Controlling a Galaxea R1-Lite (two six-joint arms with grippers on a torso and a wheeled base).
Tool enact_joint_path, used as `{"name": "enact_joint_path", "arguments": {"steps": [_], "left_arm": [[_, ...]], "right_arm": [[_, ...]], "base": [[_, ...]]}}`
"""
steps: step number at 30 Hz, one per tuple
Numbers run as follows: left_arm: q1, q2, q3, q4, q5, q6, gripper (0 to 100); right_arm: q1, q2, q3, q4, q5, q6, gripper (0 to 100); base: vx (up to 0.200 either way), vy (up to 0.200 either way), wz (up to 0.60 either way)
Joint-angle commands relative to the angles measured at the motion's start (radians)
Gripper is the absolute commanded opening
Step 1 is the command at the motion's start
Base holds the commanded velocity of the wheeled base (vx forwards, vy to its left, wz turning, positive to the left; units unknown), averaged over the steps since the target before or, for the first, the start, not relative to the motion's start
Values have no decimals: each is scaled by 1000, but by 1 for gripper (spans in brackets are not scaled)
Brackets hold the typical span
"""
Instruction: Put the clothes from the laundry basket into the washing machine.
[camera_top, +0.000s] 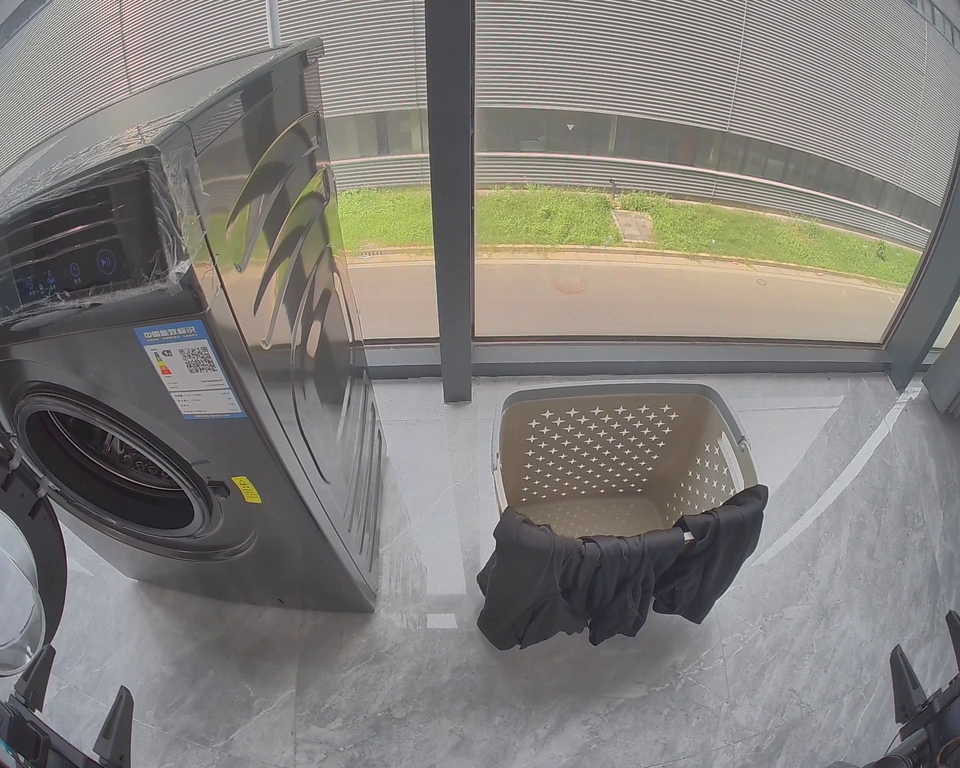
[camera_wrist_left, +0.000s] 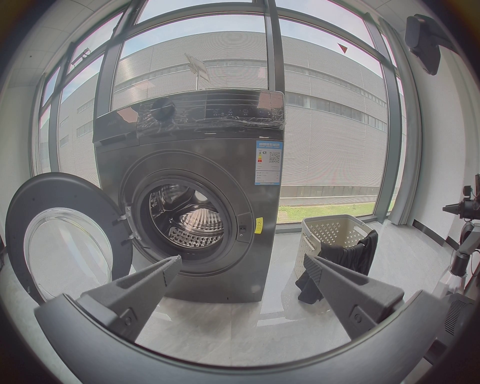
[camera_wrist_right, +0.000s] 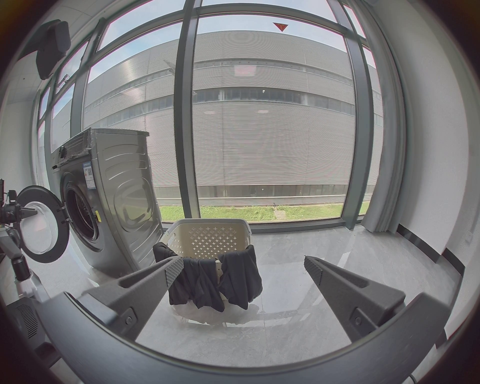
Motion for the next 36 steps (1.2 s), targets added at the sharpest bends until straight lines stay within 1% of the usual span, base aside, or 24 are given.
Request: {"name": "enact_joint_path", "arguments": {"steps": [1,2,36], "left_arm": [[0,-18,18,0,0,0,100],[0,-18,18,0,0,1,100],[0,-18,18,0,0,0,100]], "right_arm": [[1,-9,18,0,0,0,100],[1,-9,18,0,0,0,100],[3,-9,18,0,0,0,100]], "base": [[0,-200,0],[0,-200,0],[0,0,0]]}}
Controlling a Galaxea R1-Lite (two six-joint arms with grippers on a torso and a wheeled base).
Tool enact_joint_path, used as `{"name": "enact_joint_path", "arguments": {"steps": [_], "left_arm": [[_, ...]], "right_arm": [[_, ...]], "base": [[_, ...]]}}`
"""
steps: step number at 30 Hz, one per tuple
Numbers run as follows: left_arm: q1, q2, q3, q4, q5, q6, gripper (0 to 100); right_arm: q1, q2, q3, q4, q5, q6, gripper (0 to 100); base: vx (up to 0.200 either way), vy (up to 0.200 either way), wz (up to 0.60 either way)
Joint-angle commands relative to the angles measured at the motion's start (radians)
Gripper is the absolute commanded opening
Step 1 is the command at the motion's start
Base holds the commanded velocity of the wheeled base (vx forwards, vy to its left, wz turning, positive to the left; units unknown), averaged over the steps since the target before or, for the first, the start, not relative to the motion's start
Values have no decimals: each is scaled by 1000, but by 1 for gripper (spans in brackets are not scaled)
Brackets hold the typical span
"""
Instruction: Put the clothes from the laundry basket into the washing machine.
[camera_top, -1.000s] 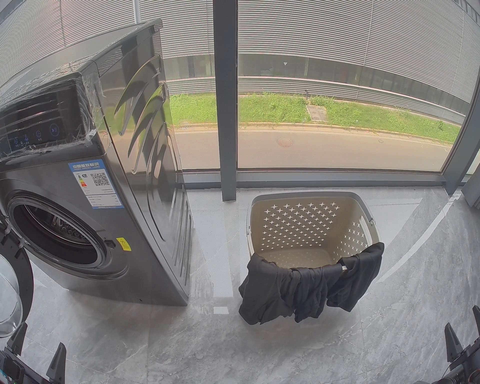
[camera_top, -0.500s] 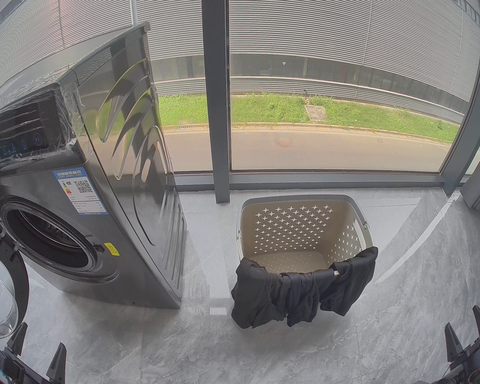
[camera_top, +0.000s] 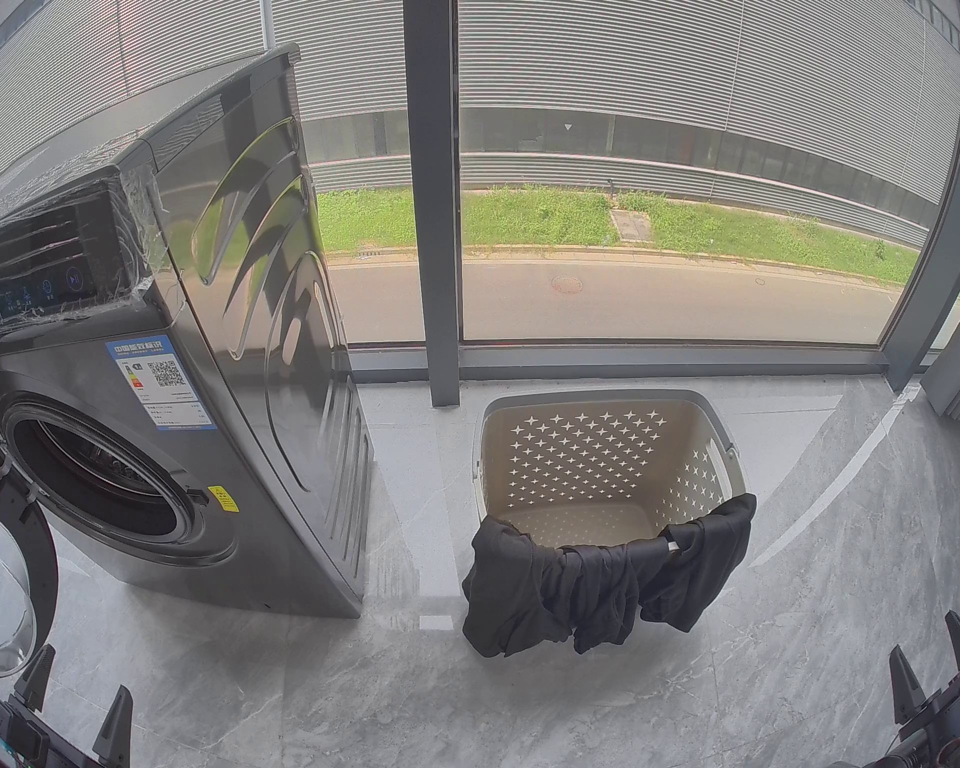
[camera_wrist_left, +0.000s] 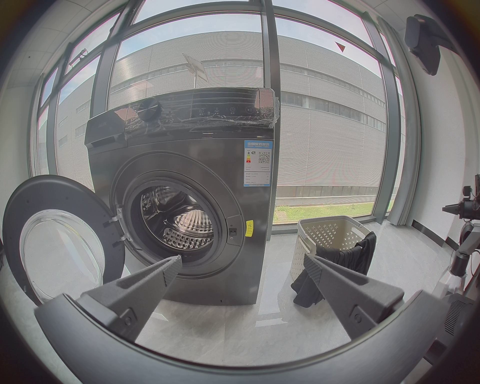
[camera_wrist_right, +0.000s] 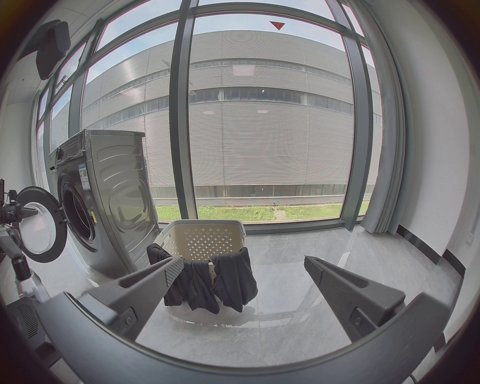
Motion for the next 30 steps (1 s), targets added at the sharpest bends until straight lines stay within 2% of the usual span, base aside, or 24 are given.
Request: {"name": "enact_joint_path", "arguments": {"steps": [1,26,30], "left_arm": [[0,-18,18,0,0,2,100],[0,-18,18,0,0,2,100],[0,-18,18,0,0,2,100]], "right_arm": [[0,-9,18,0,0,0,100],[0,-9,18,1,0,-2,100],[0,-9,18,0,0,0,100]], "base": [[0,0,0],[0,-200,0],[0,0,0]]}}
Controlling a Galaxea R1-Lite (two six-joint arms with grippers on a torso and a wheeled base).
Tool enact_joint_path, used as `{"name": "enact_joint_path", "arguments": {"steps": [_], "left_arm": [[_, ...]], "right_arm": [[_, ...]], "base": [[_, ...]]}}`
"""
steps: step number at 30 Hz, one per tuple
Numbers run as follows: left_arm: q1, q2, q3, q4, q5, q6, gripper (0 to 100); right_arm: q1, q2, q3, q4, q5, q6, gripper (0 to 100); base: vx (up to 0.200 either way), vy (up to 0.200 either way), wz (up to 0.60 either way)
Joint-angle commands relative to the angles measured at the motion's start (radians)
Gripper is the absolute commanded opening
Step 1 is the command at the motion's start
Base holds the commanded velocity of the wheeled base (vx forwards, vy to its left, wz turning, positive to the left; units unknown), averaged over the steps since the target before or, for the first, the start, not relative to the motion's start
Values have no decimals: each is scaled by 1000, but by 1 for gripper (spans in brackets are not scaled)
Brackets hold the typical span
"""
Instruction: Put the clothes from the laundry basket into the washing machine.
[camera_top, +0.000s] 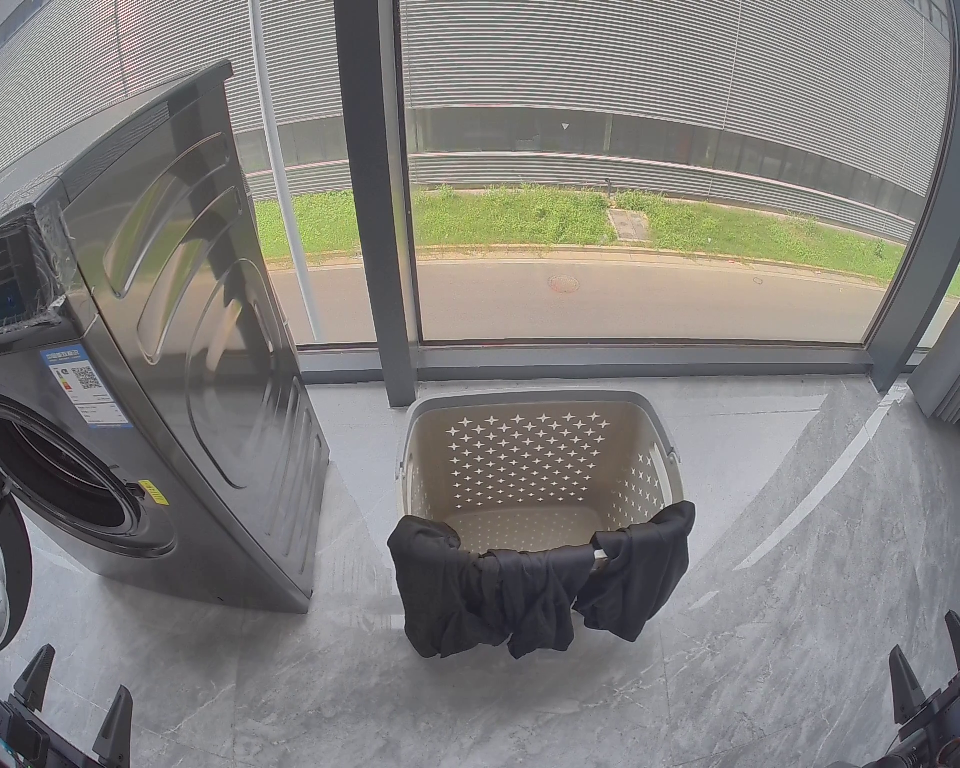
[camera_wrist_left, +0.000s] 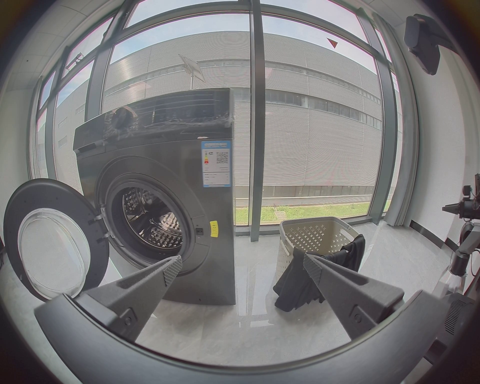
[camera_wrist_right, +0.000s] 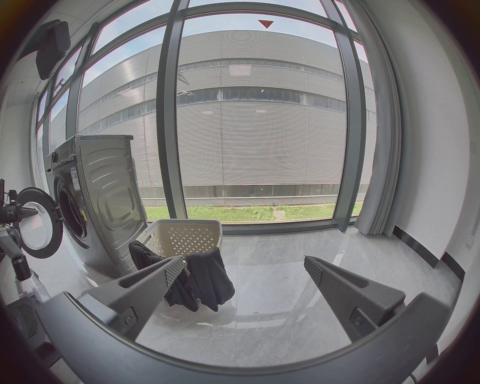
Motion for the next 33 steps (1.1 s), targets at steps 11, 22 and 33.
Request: {"name": "enact_joint_path", "arguments": {"steps": [11,22,33], "left_arm": [[0,-18,18,0,0,0,100],[0,-18,18,0,0,0,100],[0,-18,18,0,0,-2,100]], "right_arm": [[0,-7,16,2,0,-1,100],[39,189,-383,127,105,-1,100],[69,688,-298,36,362,-46,100]], "base": [[0,0,0],[0,0,0],[0,0,0]]}}
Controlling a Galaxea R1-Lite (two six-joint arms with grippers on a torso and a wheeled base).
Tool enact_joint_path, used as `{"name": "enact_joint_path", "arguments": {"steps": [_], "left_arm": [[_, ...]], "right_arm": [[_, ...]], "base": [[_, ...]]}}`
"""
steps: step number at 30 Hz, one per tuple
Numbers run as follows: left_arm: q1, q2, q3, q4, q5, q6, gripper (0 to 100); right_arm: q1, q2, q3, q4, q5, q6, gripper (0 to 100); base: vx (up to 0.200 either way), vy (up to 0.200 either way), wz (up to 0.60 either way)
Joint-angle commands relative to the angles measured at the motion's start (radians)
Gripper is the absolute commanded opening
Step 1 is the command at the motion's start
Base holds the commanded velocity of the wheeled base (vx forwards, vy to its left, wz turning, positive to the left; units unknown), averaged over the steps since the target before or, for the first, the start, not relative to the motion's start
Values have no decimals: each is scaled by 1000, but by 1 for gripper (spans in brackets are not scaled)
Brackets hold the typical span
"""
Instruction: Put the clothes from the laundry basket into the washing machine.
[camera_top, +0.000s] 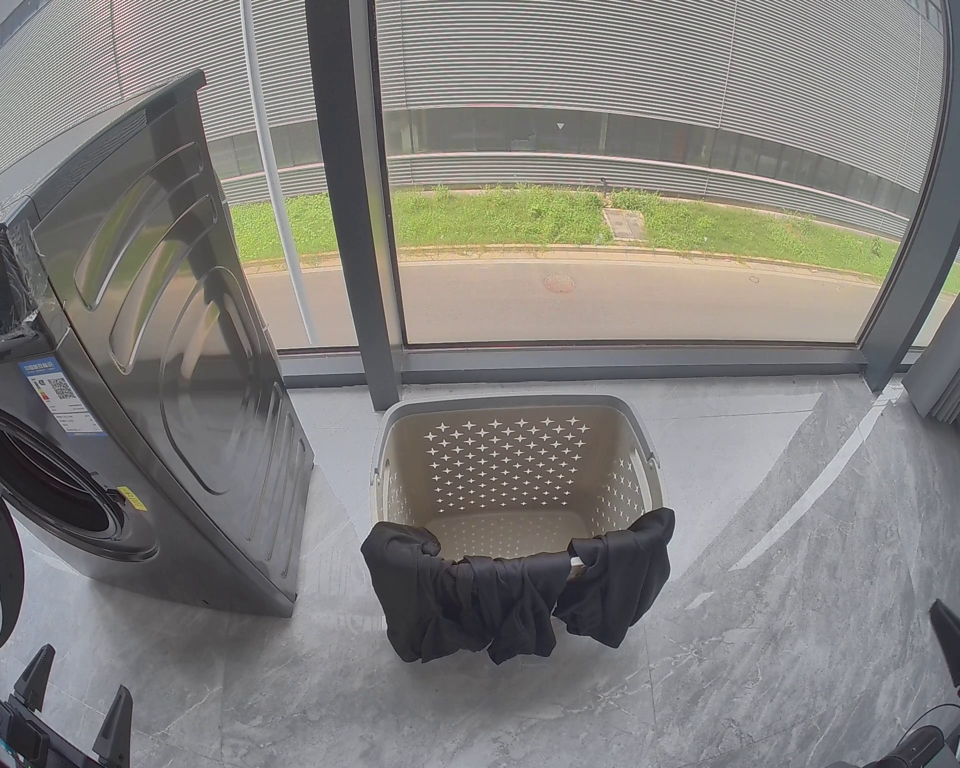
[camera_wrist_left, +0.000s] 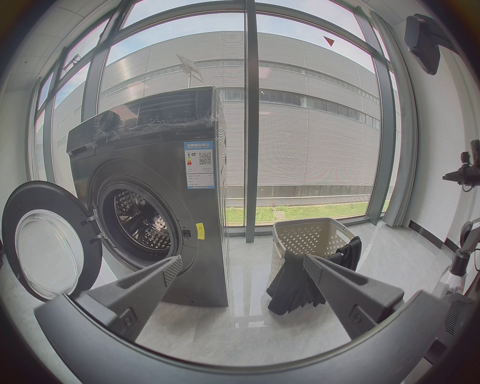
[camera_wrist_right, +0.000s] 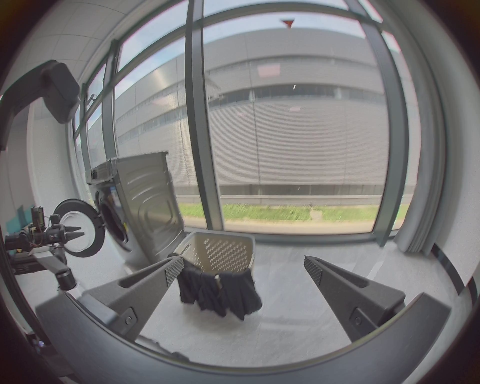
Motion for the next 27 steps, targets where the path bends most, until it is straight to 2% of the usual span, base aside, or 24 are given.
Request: {"name": "enact_joint_path", "arguments": {"steps": [1,11,15,17,22,27], "left_arm": [[0,-18,18,0,0,0,100],[0,-18,18,0,0,-2,100],[0,-18,18,0,0,-2,100],[0,-18,18,0,0,-2,100],[0,-18,18,0,0,-2,100],[0,-18,18,0,0,-2,100]], "right_arm": [[39,438,59,-66,118,-35,100],[132,793,79,-274,113,-27,100],[140,882,90,-336,113,-21,100],[149,972,105,-422,112,-15,100],[155,1106,111,-532,104,-4,100],[181,1222,110,-620,40,30,100]], "base": [[0,0,0],[0,0,0],[0,0,0],[0,0,0],[0,0,0],[0,0,0]]}}
